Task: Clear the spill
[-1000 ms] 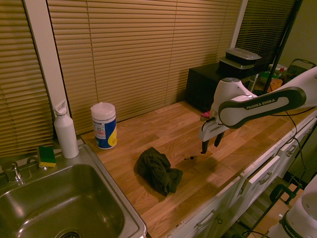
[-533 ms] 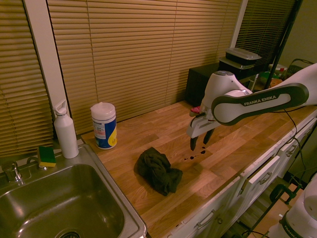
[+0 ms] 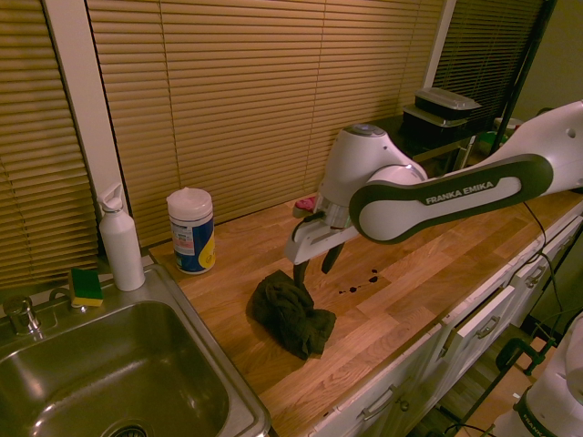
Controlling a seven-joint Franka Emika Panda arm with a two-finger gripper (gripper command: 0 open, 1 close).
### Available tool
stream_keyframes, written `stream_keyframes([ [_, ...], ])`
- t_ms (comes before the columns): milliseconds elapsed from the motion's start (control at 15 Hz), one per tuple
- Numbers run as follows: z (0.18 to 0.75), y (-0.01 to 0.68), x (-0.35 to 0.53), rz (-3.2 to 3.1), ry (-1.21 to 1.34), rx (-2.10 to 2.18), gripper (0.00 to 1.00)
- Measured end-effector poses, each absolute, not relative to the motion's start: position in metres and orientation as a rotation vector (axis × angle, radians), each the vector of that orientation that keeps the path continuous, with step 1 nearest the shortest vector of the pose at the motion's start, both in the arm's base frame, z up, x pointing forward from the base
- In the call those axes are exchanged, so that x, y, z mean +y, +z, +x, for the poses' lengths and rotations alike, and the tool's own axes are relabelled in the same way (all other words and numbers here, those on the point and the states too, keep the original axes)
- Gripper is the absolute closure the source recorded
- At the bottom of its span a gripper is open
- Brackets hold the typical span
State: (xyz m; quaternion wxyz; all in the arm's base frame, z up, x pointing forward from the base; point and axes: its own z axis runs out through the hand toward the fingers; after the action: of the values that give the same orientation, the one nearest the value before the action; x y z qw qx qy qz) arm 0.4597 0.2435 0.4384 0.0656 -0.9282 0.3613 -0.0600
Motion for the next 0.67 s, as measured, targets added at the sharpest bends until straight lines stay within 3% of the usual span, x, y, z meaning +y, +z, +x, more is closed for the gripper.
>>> stream_keyframes([
  [667, 0.487, 0.367, 0.297, -2.86, -0.133, 1.221, 0.0],
])
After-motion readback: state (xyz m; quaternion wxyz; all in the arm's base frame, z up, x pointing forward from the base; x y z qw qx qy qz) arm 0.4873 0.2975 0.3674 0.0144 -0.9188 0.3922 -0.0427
